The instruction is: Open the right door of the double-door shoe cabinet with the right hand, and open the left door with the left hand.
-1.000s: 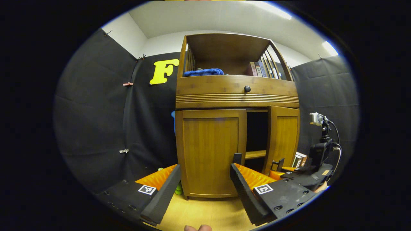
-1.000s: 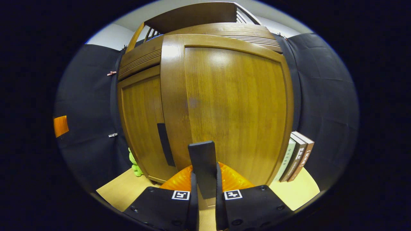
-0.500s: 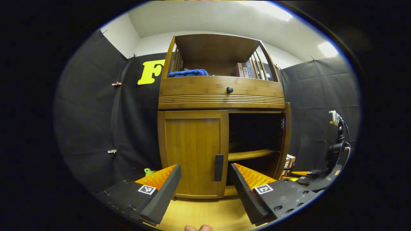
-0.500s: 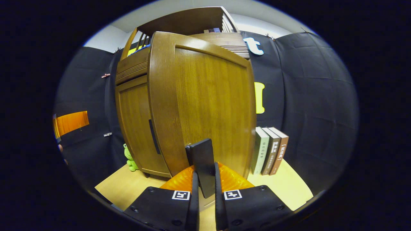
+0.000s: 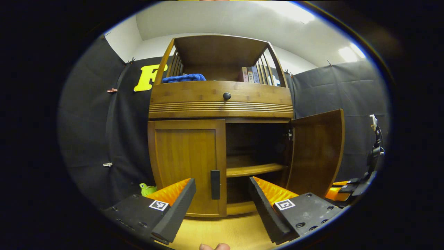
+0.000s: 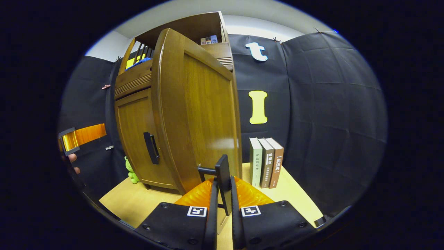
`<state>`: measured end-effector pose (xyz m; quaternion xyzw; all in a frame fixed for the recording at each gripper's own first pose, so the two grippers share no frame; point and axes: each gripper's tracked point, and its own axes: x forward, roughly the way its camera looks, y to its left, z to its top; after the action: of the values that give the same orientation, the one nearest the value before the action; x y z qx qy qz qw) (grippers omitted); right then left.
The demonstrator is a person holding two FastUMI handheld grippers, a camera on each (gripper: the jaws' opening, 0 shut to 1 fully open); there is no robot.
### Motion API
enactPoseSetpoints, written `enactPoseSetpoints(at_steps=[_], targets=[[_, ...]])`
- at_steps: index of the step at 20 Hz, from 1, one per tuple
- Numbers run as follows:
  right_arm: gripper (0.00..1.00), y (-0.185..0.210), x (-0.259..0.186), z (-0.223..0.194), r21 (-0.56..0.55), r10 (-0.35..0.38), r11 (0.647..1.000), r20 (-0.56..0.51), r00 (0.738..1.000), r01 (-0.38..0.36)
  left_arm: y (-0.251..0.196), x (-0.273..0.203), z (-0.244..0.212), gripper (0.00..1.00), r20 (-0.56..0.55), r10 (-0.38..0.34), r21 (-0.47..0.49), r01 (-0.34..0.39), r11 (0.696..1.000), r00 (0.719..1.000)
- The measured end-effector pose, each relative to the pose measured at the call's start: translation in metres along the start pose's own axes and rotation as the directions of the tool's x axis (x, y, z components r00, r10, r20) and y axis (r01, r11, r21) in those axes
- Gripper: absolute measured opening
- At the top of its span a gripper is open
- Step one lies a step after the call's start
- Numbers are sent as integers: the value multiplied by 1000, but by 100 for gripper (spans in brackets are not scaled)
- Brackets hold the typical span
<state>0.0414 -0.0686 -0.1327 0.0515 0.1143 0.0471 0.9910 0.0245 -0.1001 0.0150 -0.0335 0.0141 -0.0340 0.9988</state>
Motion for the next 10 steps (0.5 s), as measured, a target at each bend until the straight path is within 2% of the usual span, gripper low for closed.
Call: enactPoseSetpoints(at_steps=[5,6,7,10], targets=[[17,-48,-6,14,-10,-22,1000,14,1000,22,-16,19,2,94,7,-15,0,15,1000,1000],[9,-55,-6,15,-19,-23,1000,12,1000,23,-18,23,1,94,7,-14,2,14,1000,1000],[17,-58,-6,14,-18,-10,1000,2,1000,10,-18,28,0,94,8,-13,4,13,1000,1000],[17,-65,-7,18,-24,6,1000,-1,1000,-6,-20,42,-8,95,-1,-2,15,2,1000,1000]])
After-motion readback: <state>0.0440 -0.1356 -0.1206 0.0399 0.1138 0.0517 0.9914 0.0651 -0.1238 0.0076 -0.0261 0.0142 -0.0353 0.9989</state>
